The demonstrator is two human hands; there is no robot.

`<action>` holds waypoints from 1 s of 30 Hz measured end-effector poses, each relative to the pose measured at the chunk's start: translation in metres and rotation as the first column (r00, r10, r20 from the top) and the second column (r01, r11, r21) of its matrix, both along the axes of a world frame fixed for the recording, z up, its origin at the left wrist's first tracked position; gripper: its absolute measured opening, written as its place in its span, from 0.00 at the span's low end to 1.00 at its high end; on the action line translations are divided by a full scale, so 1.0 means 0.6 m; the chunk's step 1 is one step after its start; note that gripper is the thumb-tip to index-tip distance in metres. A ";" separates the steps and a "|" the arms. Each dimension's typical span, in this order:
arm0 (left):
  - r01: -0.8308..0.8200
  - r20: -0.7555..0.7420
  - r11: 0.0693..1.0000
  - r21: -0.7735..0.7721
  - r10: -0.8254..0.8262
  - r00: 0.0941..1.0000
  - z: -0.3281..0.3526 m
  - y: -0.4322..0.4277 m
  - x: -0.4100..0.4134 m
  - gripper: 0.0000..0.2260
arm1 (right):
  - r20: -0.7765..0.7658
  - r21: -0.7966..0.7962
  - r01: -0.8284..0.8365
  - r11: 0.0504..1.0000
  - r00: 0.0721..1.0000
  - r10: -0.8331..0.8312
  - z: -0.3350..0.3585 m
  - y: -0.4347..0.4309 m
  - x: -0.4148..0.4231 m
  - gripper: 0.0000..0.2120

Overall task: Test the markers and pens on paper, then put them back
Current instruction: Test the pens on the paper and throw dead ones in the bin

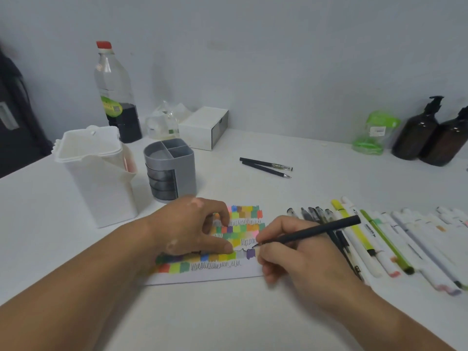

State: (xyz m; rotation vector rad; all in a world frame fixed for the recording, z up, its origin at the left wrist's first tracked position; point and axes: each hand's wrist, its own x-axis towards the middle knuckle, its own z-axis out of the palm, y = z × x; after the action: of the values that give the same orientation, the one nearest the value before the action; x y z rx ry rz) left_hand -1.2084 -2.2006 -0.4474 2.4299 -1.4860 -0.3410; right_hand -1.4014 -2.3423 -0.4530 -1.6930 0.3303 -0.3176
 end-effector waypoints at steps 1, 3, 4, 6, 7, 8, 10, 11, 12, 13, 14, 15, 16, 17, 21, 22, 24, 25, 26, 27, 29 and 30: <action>0.007 0.019 1.000 -0.001 -0.007 1.000 -0.001 -0.001 0.001 0.21 | -0.008 -0.023 0.020 1.000 1.000 -0.020 -0.003 0.002 0.002 0.03; 0.008 0.015 1.000 0.000 -0.008 1.000 -0.003 -0.003 0.002 0.22 | -0.033 -0.093 0.049 0.994 0.998 -0.052 -0.013 0.004 0.006 0.02; 0.005 0.003 1.000 -0.002 -0.005 1.000 -0.004 -0.004 0.004 0.22 | -0.048 -0.150 0.050 0.987 0.997 -0.058 -0.018 0.004 0.008 0.02; 0.008 0.002 1.000 -0.012 -0.008 1.000 -0.007 -0.004 0.007 0.22 | -0.050 -0.213 0.056 0.975 0.996 -0.068 -0.023 0.003 0.009 0.01; 0.010 0.007 1.000 -0.017 -0.010 1.000 -0.009 -0.003 0.008 0.22 | -0.044 -0.207 0.060 0.976 0.997 -0.071 -0.025 0.002 0.010 0.01; 0.012 0.011 1.000 -0.022 -0.011 1.000 -0.010 -0.003 0.009 0.23 | -0.041 -0.201 0.059 0.978 0.997 -0.069 -0.027 0.000 0.011 0.03; 0.013 0.010 0.999 -0.029 -0.012 1.000 -0.011 -0.003 0.008 0.23 | -0.048 -0.168 0.046 0.985 0.997 -0.055 -0.026 -0.002 0.011 0.04; 0.010 0.008 0.999 -0.033 -0.009 1.000 -0.010 -0.003 0.007 0.24 | -0.055 -0.152 0.034 0.988 0.998 -0.042 -0.024 -0.002 0.011 0.04; 0.006 0.003 0.999 -0.037 -0.006 1.000 -0.010 -0.003 0.007 0.24 | -0.062 -0.140 0.023 0.990 0.998 -0.032 -0.023 -0.001 0.011 0.04; 0.003 -0.003 0.999 -0.039 -0.003 1.000 -0.009 -0.003 0.006 0.23 | -0.071 -0.133 0.019 0.991 0.997 -0.029 -0.021 0.001 0.011 0.04; 0.002 -0.008 0.999 -0.039 -0.002 1.000 -0.008 -0.004 0.005 0.23 | -0.078 -0.132 0.025 0.991 0.996 -0.035 -0.020 0.002 0.012 0.06; 0.003 -0.012 0.999 -0.038 -0.003 1.000 -0.008 -0.004 0.005 0.23 | -0.088 -0.137 0.035 0.990 0.995 -0.048 -0.020 0.003 0.012 0.08; 0.004 -0.016 0.999 -0.036 -0.004 1.000 -0.008 -0.005 0.004 0.23 | -0.093 -0.144 0.046 0.988 0.994 -0.060 -0.020 0.004 0.013 0.09; 0.005 -0.018 0.999 -0.035 -0.005 1.000 -0.008 -0.006 0.004 0.23 | -0.096 -0.153 0.056 0.987 0.993 -0.071 -0.019 0.006 0.014 0.10; 0.003 -0.017 0.999 -0.034 -0.003 1.000 -0.008 -0.007 0.004 0.26 | -0.107 -0.214 0.048 0.976 0.992 -0.073 -0.019 0.009 0.014 0.08; 0.002 -0.018 0.999 -0.036 -0.002 1.000 -0.008 -0.007 0.004 0.26 | -0.109 -0.219 0.045 0.975 0.992 -0.070 -0.019 0.009 0.013 0.08; -0.001 -0.022 0.999 -0.040 0.000 1.000 -0.008 -0.007 0.005 0.26 | -0.111 -0.208 0.039 0.977 0.992 -0.063 -0.018 0.009 0.013 0.08; -0.003 -0.024 0.999 -0.042 0.002 1.000 -0.009 -0.007 0.005 0.26 | -0.117 -0.201 0.031 0.979 0.992 -0.056 -0.017 0.009 0.013 0.08; -0.005 -0.026 0.999 -0.044 0.004 1.000 -0.009 -0.007 0.006 0.26 | -0.127 -0.198 0.018 0.980 0.991 -0.044 -0.016 0.009 0.013 0.08; -0.007 -0.027 0.999 -0.044 0.006 1.000 -0.010 -0.008 0.006 0.27 | -0.139 -0.196 0.003 0.981 0.990 -0.031 -0.014 0.008 0.012 0.08; -0.008 -0.030 0.999 -0.041 0.007 1.000 -0.010 -0.008 0.006 0.27 | -0.149 -0.190 -0.004 0.982 0.989 -0.025 -0.013 0.008 0.012 0.09; -0.008 -0.032 0.999 -0.041 0.007 0.999 -0.011 -0.008 0.006 0.28 | -0.145 -0.188 0.006 0.982 0.989 -0.034 -0.011 0.008 0.012 0.09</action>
State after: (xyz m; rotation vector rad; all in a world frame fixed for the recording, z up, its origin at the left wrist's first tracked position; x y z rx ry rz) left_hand -1.2047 -2.2052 -0.4538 2.3866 -1.4561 -0.3431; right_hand -1.3943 -2.3376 -0.4598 -1.9046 0.4388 -0.2443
